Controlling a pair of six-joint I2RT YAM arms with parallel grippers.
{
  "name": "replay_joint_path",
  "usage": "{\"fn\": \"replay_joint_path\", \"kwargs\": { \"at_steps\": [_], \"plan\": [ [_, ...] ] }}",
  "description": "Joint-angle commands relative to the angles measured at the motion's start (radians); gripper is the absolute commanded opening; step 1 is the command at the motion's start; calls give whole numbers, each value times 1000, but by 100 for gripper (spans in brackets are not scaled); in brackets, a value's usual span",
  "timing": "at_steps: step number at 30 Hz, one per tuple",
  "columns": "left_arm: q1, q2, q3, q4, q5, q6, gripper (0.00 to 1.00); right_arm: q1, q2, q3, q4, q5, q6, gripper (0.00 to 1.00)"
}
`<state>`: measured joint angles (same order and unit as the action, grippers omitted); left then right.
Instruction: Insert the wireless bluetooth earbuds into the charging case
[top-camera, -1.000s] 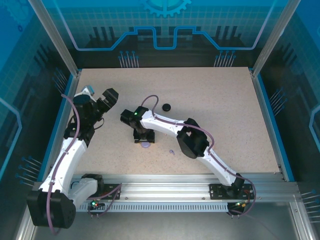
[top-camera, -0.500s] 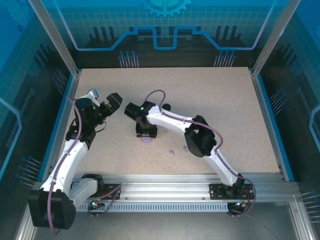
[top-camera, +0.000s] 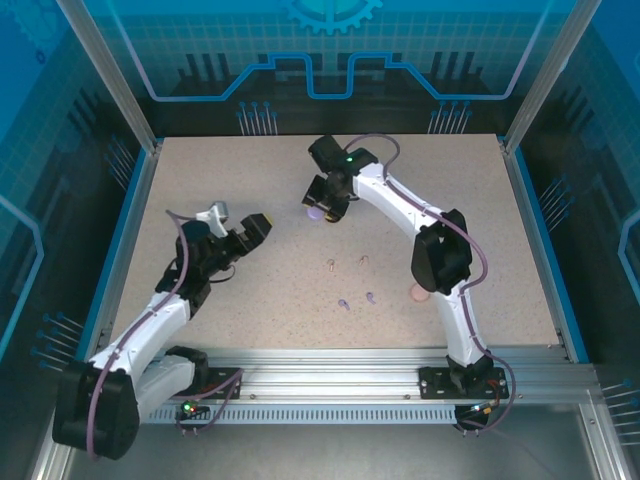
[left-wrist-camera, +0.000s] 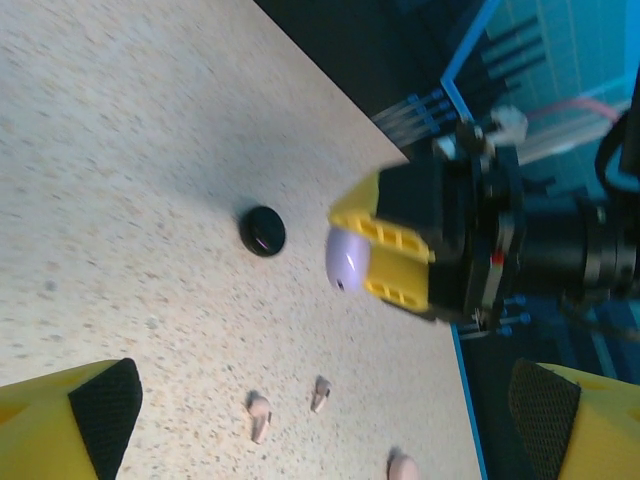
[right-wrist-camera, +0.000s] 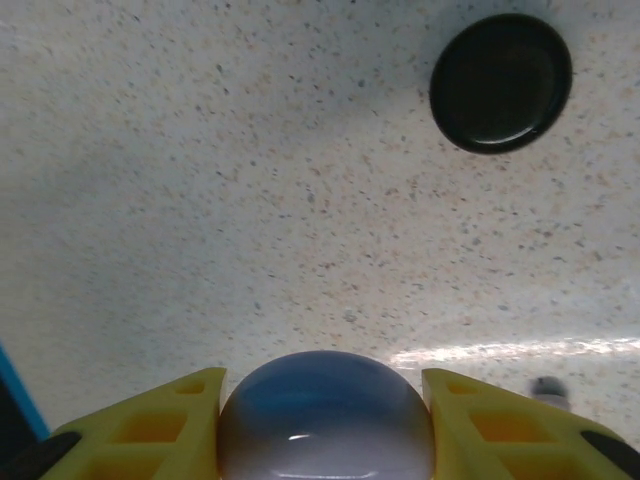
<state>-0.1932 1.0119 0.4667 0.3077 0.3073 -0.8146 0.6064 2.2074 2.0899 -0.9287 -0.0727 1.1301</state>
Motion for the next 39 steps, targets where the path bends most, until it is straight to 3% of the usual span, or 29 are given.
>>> {"fn": "replay_joint_path", "kwargs": {
  "at_steps": [1, 8, 16, 39],
  "plan": [
    [-47, 47, -27, 203, -32, -11, 97, -12, -43, -24, 78, -116, 86, 43],
    [-110, 148, -60, 379, -102, -2, 77, -10, -53, -32, 106, -141, 176, 43],
    [-147, 283, -25, 489, -127, 7, 64, 25, -89, -70, 140, -130, 239, 43],
    [-149, 439, 82, 569, -141, 6, 57, 76, -127, -92, 163, -137, 260, 43]
  ]
}}
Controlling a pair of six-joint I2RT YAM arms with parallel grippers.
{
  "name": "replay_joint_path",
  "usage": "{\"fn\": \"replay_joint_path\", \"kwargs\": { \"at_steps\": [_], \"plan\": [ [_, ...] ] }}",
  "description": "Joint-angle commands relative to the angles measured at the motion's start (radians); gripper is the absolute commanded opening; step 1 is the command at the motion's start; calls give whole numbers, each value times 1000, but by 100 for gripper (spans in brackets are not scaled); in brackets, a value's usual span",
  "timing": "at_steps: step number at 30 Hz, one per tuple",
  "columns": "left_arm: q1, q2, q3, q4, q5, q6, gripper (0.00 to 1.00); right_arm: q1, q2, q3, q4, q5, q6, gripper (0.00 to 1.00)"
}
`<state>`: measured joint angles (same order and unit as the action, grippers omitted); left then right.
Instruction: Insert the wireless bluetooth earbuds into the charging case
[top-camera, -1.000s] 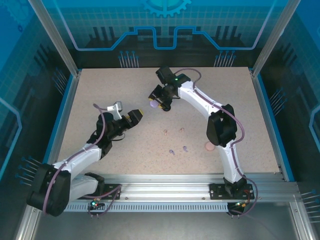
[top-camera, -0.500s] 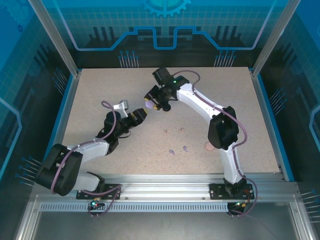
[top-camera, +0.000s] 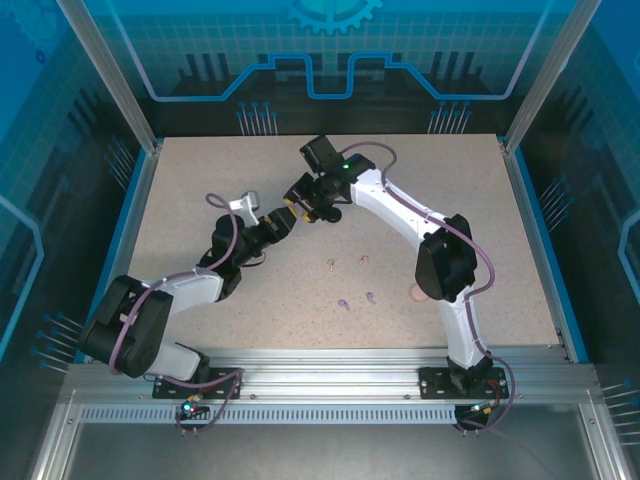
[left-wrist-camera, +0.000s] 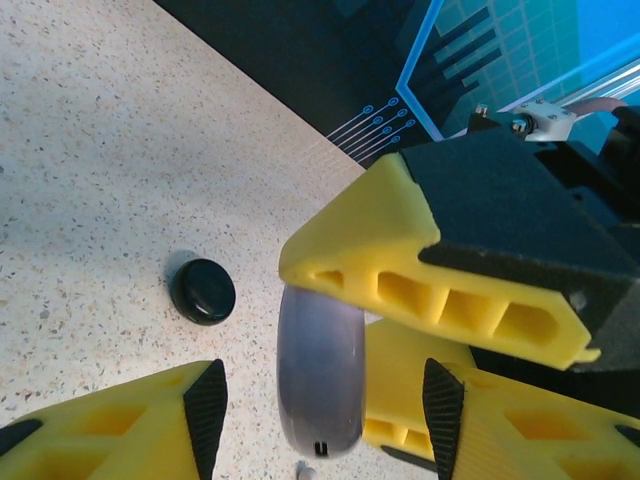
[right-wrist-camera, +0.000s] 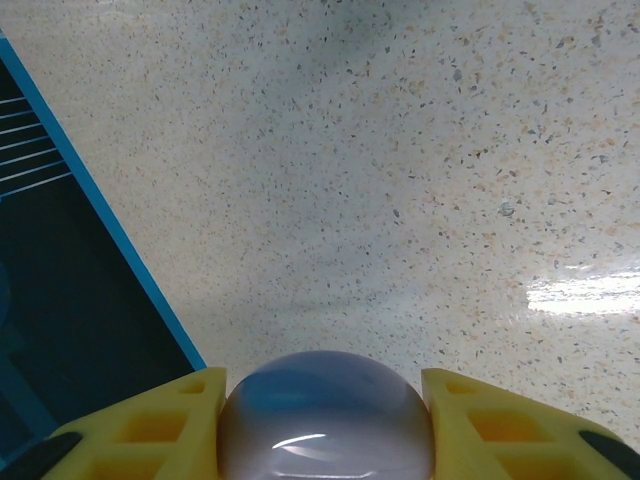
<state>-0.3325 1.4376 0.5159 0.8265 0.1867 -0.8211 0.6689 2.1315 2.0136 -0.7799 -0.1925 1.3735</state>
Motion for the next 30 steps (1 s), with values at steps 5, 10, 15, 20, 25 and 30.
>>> {"fn": "replay_joint_path", "kwargs": {
  "at_steps": [5, 10, 15, 20, 25, 30],
  "plan": [
    [-10, 36, 42, 62, -24, 7, 51, 13, -59, -28, 22, -21, 18, 43],
    [-11, 49, 49, 67, -15, 3, 47, 14, -61, -28, 27, -22, 19, 43],
    [-17, 59, 52, 71, -7, 3, 46, 14, -61, -27, 28, -21, 21, 43],
    [-23, 62, 45, 72, -18, 4, 44, 15, -59, -31, 28, -24, 21, 43],
    [-23, 66, 53, 71, -19, 5, 41, 15, -64, -40, 30, -24, 21, 43],
    [-23, 76, 68, 71, -20, 2, 33, 16, -71, -54, 37, -25, 21, 43]
  ]
}}
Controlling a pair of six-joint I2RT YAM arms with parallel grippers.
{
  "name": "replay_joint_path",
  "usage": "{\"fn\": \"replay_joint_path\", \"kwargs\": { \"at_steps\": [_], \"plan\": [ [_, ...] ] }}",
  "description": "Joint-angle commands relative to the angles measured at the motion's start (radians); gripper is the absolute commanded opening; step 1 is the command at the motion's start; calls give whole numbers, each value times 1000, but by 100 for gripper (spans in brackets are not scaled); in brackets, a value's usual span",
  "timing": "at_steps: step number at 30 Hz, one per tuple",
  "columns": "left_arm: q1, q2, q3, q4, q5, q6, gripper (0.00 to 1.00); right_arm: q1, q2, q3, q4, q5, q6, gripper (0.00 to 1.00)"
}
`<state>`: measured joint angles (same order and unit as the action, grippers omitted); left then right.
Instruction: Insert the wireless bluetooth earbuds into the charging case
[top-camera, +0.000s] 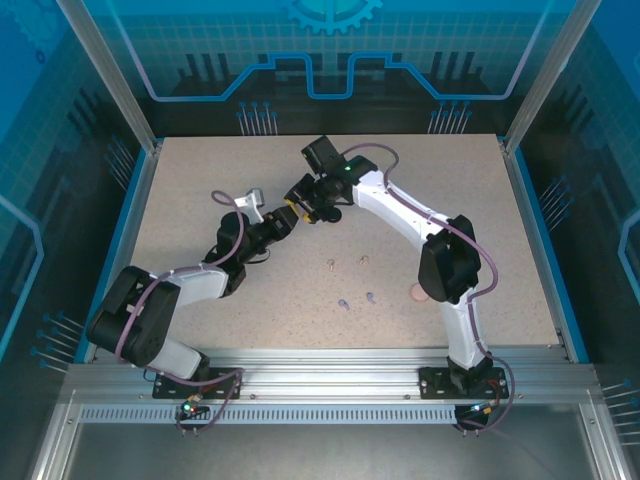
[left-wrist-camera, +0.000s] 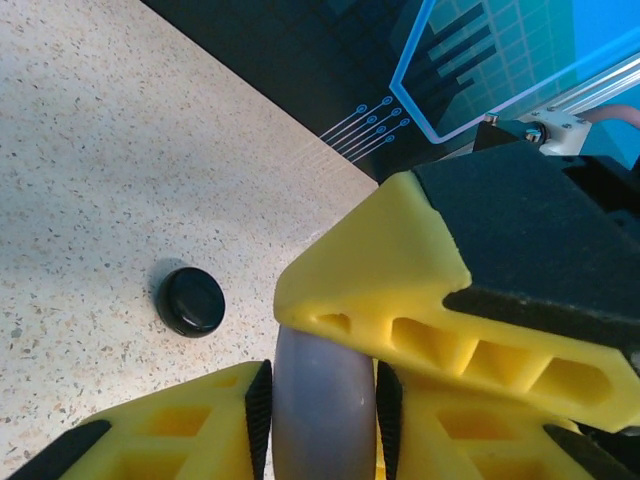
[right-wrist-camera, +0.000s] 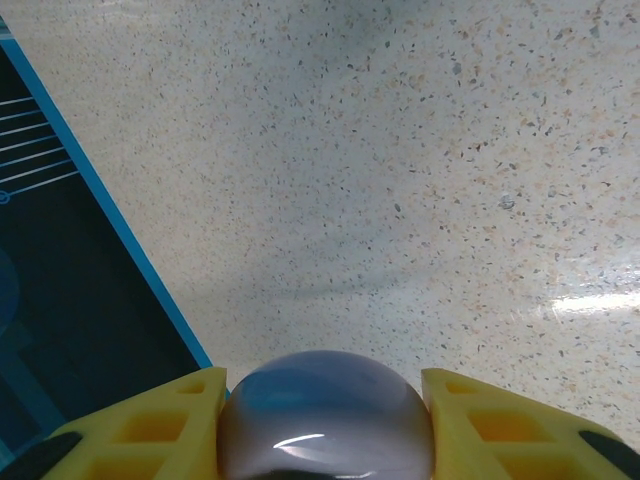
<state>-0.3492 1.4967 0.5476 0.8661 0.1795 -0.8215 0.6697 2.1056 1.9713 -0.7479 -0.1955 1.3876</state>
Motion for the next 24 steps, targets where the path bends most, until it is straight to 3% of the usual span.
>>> {"fn": "replay_joint_path", "kwargs": {
  "at_steps": [1, 11, 15, 17, 20, 24],
  "plan": [
    [-6, 20, 40, 33, -12, 2, 31, 16, -47, -14, 7, -22, 7, 43],
    [-14, 22, 38, 34, -8, -1, 18, 14, -48, -15, 13, -19, 11, 43],
    [-17, 18, 38, 35, -3, -5, 2, 10, -50, -15, 19, -20, 17, 44],
    [-19, 12, 37, 28, 0, -7, 0, 3, -51, -12, 25, -19, 17, 51],
    [-22, -10, 33, 6, 10, -5, 0, -20, -57, 4, 29, 1, -10, 72],
    [-20, -59, 39, -50, 37, 17, 0, -77, -95, 3, 19, 27, -90, 78]
  ]
}}
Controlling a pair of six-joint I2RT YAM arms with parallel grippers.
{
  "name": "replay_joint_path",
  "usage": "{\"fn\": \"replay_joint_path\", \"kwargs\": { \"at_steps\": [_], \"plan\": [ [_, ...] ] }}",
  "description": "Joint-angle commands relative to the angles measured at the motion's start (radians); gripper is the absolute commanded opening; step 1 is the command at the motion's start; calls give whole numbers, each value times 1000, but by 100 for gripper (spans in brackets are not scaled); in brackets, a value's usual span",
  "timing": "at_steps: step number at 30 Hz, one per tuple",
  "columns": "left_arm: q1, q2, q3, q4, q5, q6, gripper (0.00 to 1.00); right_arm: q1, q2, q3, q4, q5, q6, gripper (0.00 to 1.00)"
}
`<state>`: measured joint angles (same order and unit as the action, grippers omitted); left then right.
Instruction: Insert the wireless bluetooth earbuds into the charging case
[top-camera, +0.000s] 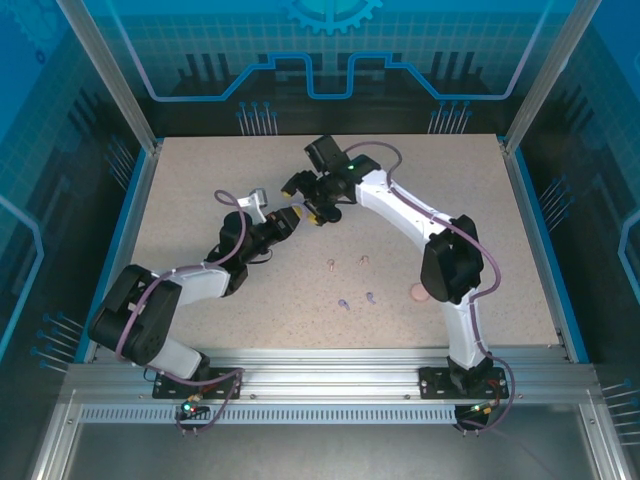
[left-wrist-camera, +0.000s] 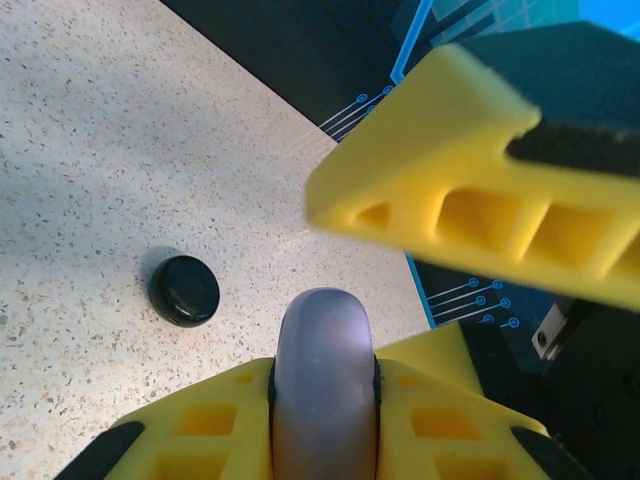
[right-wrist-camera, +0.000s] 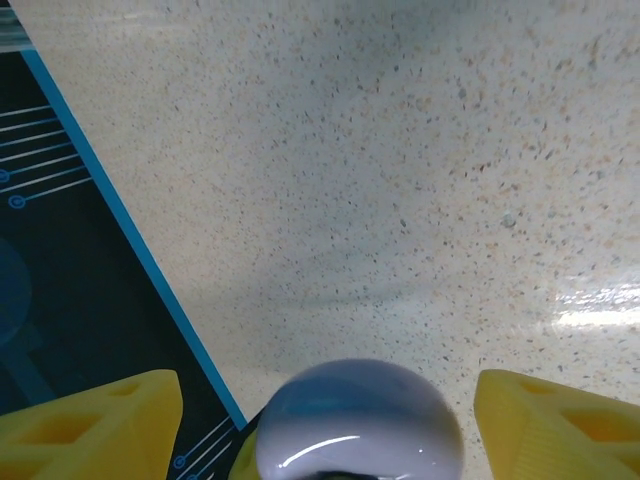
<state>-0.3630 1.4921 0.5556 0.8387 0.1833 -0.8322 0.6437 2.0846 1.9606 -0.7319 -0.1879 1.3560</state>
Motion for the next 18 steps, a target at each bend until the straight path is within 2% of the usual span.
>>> {"fn": "replay_joint_path", "kwargs": {
  "at_steps": [1, 5, 8, 13, 18],
  "plan": [
    [-6, -71, 41, -53, 49, 42, 0, -67, -93, -3, -1, 21, -89, 79],
    [1, -125, 100, -183, 153, 112, 0, -132, -202, -144, 46, -1, -241, 79],
    [18, -150, 144, -253, 254, 153, 0, -186, -338, -359, 194, -50, -371, 79],
    [79, -137, 209, -291, 468, 153, 0, -261, -544, -683, 479, -199, -568, 78],
    [95, -93, 303, -397, 631, 201, 0, -269, -641, -801, 574, -347, -748, 78]
  ]
}}
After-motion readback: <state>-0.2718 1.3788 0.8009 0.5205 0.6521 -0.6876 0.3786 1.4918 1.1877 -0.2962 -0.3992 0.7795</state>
